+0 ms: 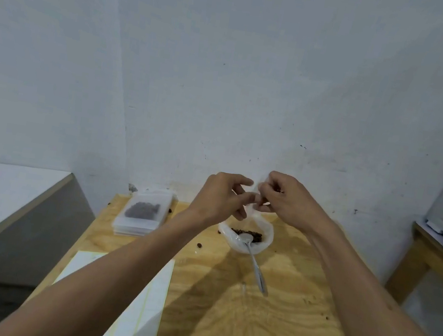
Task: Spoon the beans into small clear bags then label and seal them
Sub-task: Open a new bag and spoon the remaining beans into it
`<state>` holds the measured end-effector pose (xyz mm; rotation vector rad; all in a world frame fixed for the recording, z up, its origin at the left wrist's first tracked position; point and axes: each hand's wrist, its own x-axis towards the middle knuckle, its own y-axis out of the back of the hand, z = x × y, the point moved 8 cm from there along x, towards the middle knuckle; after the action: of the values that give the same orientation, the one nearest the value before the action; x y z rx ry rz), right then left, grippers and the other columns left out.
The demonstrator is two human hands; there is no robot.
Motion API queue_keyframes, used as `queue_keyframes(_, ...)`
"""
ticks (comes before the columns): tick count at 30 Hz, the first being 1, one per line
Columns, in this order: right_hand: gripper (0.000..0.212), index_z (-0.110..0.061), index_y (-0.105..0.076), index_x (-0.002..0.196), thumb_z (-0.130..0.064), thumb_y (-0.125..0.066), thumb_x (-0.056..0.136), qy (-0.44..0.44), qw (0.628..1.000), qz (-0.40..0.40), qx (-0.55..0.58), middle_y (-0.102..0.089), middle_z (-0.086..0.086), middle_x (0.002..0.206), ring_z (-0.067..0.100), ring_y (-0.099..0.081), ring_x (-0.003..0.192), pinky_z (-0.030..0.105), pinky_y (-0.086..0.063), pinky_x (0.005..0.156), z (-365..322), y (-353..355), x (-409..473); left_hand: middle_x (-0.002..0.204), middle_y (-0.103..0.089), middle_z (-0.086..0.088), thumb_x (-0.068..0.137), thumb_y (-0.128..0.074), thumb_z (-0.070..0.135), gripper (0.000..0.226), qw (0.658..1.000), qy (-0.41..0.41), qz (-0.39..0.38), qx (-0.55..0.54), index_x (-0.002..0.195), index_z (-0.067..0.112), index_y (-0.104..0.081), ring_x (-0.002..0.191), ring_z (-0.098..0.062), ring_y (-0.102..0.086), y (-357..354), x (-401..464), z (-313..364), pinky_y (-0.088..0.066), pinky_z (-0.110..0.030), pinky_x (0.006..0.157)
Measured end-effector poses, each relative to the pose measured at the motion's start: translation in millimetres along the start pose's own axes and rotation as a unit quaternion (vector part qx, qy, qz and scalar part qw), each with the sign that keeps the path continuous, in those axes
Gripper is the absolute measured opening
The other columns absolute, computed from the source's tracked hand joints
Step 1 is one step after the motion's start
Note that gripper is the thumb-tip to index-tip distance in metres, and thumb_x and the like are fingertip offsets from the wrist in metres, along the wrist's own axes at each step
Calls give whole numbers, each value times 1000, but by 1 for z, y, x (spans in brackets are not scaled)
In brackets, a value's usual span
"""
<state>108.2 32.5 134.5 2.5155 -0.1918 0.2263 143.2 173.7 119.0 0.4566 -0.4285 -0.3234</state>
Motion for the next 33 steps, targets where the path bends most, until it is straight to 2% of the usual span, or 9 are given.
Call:
queue_keyframes(3,22,-3,-57,83,-19,-54,98,-25,1000,6,-11,-75,8,82,21,-77,76,41,-65,79,6,-7,-1,69,-74,-12,96,-59,1,19,998,-44,9,34,93,3,-78,60,-23,-73,-6,0,5,-62,-31,70)
queue_keyframes(8,28,7,-59,90,-18,-50,99,-32,998,-30,-36,-70,13,80,23,-77,68,44,-65,74,10,-12,-3,71,-74,-14,96,-59,1,20,1000,2,6,1,92,2,-78,56,-19,-70,-4,0,-9,-60,-28,64)
queue_keyframes(13,26,-7,-45,74,-19,-49,96,-32,996,-33,-75,-75,12,68,21,-76,60,37,-57,71,13,-25,0,55,-69,-10,92,-56,2,24,991,57,116,29,77,-3,-74,46,-12,-63,16,4,-16,-57,-27,56)
queue_keyframes(18,24,-9,-49,74,-20,-57,94,-48,997,35,-50,-75,16,71,17,-74,56,29,-58,63,22,-18,9,58,-66,-21,94,-54,-1,23,993,-27,69,88,81,-12,-70,41,-12,-59,14,7,-2,-57,-42,57)
queue_keyframes(20,25,-7,-53,78,-24,-62,94,-57,997,49,-36,-76,16,73,15,-75,57,31,-62,67,24,-14,11,58,-67,-21,96,-55,-2,23,995,-53,43,73,84,-13,-70,47,-22,-63,8,2,1,-58,-39,57)
queue_keyframes(23,24,-7,-63,90,-30,-68,95,-85,996,27,-3,-78,10,79,16,-77,63,34,-64,72,30,-20,10,59,-70,-14,97,-57,0,21,997,-59,40,40,90,-7,-75,48,-18,-67,10,3,0,-60,-32,61)
queue_keyframes(29,8,-5,-70,100,-3,-63,96,-76,992,83,47,-77,16,75,15,-75,57,14,-55,53,30,-4,7,58,-70,-17,93,-58,-1,19,991,-38,122,32,87,-7,-75,46,-12,-68,24,3,1,-62,-38,64)
queue_keyframes(31,22,-16,-70,106,-1,-59,94,-69,993,88,47,-77,12,71,16,-76,58,15,-58,64,27,1,6,59,-70,-13,94,-60,3,17,991,-56,117,17,92,-2,-77,46,-11,-67,22,1,6,-61,-33,60)
queue_keyframes(33,24,-10,-75,106,3,-58,93,-76,989,82,100,-77,12,74,22,-77,65,28,-63,74,29,6,5,72,-74,-6,96,-68,14,14,993,-79,88,-8,104,10,-78,56,-10,-68,24,1,11,-59,-27,64)
